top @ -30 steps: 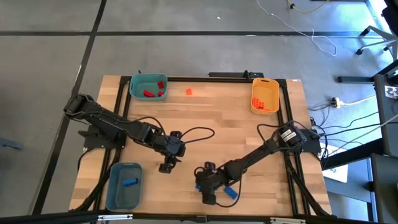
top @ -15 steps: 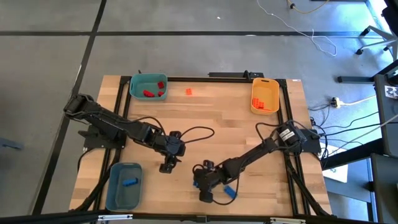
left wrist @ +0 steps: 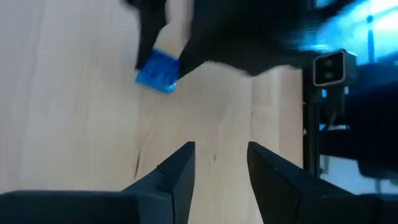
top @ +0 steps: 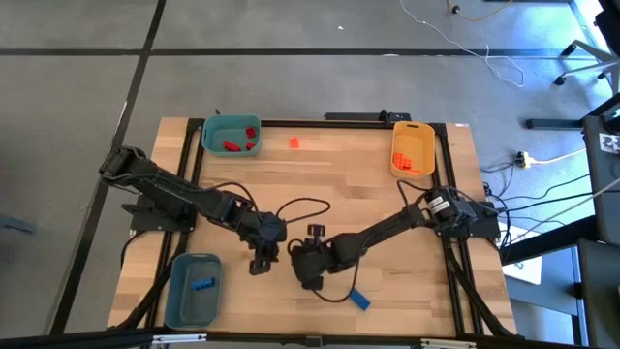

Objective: Sort & place blocks by color
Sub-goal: Put the blue game piece into the gray bin

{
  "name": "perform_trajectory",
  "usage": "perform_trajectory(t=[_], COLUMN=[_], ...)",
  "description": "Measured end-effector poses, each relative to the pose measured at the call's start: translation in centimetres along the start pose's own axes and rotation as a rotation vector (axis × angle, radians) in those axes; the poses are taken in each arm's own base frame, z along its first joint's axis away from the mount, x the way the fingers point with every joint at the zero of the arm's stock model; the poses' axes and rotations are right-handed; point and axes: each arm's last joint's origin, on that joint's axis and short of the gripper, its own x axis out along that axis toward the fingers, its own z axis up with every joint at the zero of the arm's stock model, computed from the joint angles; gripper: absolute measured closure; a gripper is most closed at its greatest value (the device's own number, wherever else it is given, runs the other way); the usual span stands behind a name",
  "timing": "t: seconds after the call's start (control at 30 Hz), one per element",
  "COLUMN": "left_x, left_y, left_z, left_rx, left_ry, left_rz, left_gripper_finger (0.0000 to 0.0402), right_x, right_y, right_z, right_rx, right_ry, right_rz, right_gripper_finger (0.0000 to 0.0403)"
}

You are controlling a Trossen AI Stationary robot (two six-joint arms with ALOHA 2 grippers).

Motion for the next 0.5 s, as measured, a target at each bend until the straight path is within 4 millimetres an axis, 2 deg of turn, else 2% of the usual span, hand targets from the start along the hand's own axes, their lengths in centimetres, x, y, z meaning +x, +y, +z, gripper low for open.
perform_trajectory(t=[0.2,0.33,0.5], left_x=[-0.2,-1.9,-5.3], left_y=[0.2,0.1,-0.2], left_z=[-0.9,-1.4,-1.4], left_rx=[-0.158,-0.215,-0.239], left_ry=[0.025,-0.023,-0.167], left_rz=[0.122,0.201,0.223], left_gripper_finger=[0.0264,0.0264,0.0264], right_x=[-0.9,-1.7,-3.1], right_y=[-0.9,-1.6,-2.3], right_z=[1.3,1.9,3.5], right_rx=[-0.084,-0.114,-0.159], right_ry=[0.009,0.053,0.02], right_rz=[-0.028,-0.048,-0.104], right_gripper_finger=[0.0263,0.0263,0.0263])
